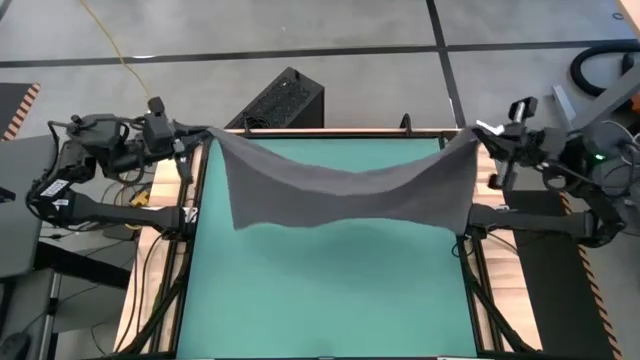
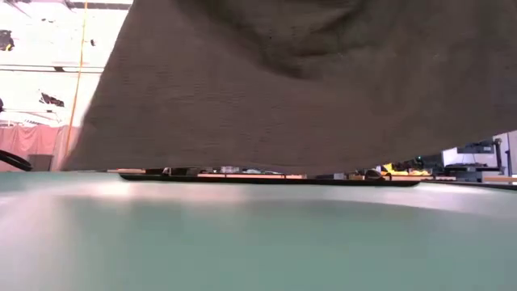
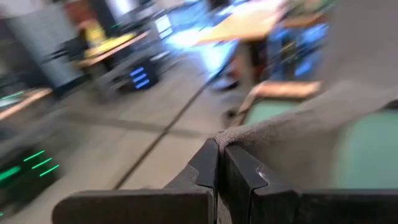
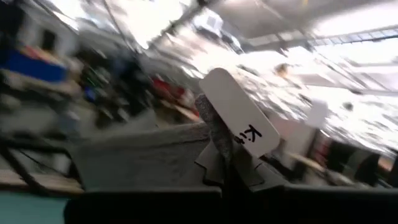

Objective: Roll towel into tight, uniform cylinder
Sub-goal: Fold the gray towel

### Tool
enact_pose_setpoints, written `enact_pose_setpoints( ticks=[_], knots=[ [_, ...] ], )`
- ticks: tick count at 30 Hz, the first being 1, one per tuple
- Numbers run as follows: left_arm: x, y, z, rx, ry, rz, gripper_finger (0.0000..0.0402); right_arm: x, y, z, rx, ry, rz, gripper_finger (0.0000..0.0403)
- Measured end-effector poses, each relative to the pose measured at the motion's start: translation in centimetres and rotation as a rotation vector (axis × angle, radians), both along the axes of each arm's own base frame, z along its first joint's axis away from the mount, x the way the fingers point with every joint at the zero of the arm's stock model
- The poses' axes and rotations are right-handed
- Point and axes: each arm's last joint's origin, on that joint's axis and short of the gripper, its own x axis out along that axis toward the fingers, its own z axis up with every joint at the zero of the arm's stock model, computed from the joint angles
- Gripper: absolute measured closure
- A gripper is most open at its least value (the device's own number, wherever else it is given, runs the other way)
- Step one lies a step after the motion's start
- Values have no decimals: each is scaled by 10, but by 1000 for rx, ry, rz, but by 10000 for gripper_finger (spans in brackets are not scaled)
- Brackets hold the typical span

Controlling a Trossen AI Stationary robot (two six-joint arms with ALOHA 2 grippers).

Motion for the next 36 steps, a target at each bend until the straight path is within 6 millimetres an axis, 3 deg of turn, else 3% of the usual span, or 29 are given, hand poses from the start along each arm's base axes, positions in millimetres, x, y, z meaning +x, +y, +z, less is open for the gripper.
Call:
enact_pose_setpoints(
  ticks=[6, 11, 16, 22, 27, 31, 36],
  knots=[
    [27, 12, -15, 70, 221, 203, 401, 39, -20, -19, -55, 121, -226, 387],
    [50, 28, -29, 95, 391, 336, 401, 60, -34, -20, -104, 147, -322, 387],
    [56, 43, -42, 55, 527, 409, 401, 60, -42, -23, -89, 181, -387, 387],
    [47, 49, -52, -40, 595, 438, 401, 45, -39, -28, -15, 198, -400, 385],
    [48, 46, -57, -163, 583, 301, 401, 30, -29, -36, 120, 211, -336, 386],
    [53, 39, -59, -281, 545, 60, 401, 24, -17, -43, 303, 205, -74, 386],
    [59, 19, -54, -401, 439, -393, 401, 25, -2, -44, 500, 218, 319, 386]
  ],
)
